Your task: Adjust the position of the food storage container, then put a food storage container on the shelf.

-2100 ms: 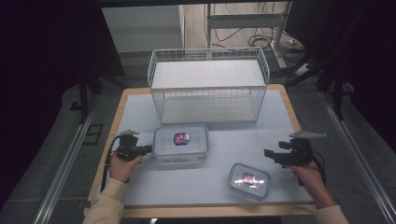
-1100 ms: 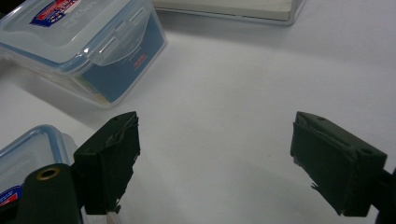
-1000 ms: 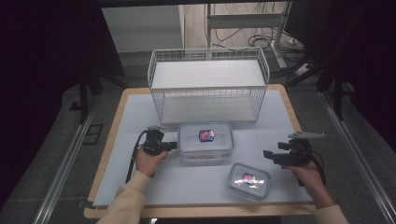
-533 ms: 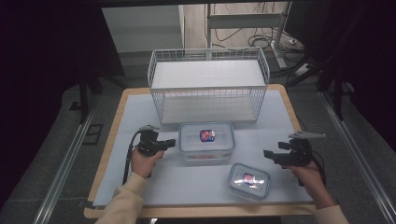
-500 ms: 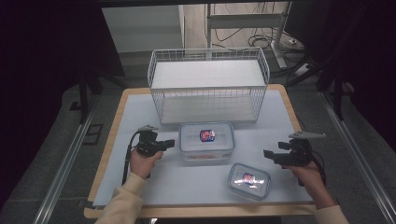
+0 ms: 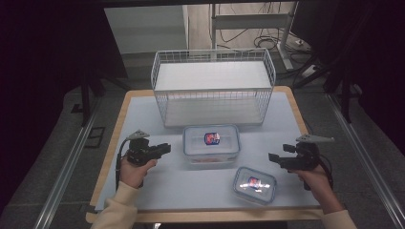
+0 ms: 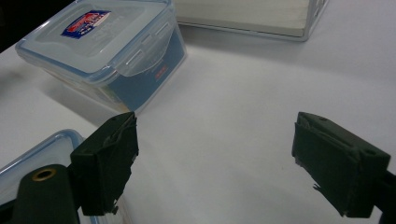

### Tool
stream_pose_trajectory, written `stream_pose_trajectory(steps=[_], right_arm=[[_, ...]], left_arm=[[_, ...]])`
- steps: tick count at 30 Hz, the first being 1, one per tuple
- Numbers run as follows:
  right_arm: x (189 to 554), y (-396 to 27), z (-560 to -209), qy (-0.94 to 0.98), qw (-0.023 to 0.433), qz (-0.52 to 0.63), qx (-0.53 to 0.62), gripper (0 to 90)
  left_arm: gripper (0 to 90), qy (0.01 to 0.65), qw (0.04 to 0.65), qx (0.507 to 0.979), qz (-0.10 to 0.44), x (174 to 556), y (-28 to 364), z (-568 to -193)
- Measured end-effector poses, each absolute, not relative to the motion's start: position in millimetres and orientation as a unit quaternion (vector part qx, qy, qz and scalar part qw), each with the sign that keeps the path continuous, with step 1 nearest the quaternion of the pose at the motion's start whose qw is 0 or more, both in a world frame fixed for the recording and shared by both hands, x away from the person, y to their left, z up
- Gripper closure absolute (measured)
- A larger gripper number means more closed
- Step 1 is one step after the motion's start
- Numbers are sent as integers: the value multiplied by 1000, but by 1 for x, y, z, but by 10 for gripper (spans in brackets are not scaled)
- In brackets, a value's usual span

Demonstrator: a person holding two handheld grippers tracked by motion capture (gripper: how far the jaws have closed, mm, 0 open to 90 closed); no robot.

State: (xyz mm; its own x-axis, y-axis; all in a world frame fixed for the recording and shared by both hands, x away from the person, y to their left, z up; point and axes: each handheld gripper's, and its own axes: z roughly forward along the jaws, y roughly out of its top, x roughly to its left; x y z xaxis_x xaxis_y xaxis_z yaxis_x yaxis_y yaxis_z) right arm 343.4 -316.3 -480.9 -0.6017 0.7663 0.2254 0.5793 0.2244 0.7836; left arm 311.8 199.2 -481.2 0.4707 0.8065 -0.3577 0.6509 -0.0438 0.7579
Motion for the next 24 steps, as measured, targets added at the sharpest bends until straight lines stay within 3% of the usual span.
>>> stream_pose_trajectory(steps=[3, 4, 5, 6, 8, 17, 24], right_arm=[[344, -316, -480, 774, 100, 450, 434, 135], [344, -316, -480, 774, 100, 450, 434, 135], [344, -314, -480, 771, 98, 455, 434, 126], [344, -314, -480, 771, 98, 455, 434, 126], [344, -314, -479, 768, 93, 458, 437, 124], [342, -310, -477, 767, 86, 466, 433, 122], [348, -292, -471, 767, 37, 473, 432, 126]], left_arm=[[416, 512, 469, 715, 80, 312, 199, -480], [416, 511, 470, 716, 71, 314, 200, -479], [306, 513, 472, 714, 67, 314, 199, -479], [306, 515, 473, 712, 67, 314, 199, -479], [220, 515, 472, 713, 63, 314, 199, -478], [163, 512, 476, 714, 42, 316, 199, -478], [161, 515, 482, 709, 20, 327, 193, -482]])
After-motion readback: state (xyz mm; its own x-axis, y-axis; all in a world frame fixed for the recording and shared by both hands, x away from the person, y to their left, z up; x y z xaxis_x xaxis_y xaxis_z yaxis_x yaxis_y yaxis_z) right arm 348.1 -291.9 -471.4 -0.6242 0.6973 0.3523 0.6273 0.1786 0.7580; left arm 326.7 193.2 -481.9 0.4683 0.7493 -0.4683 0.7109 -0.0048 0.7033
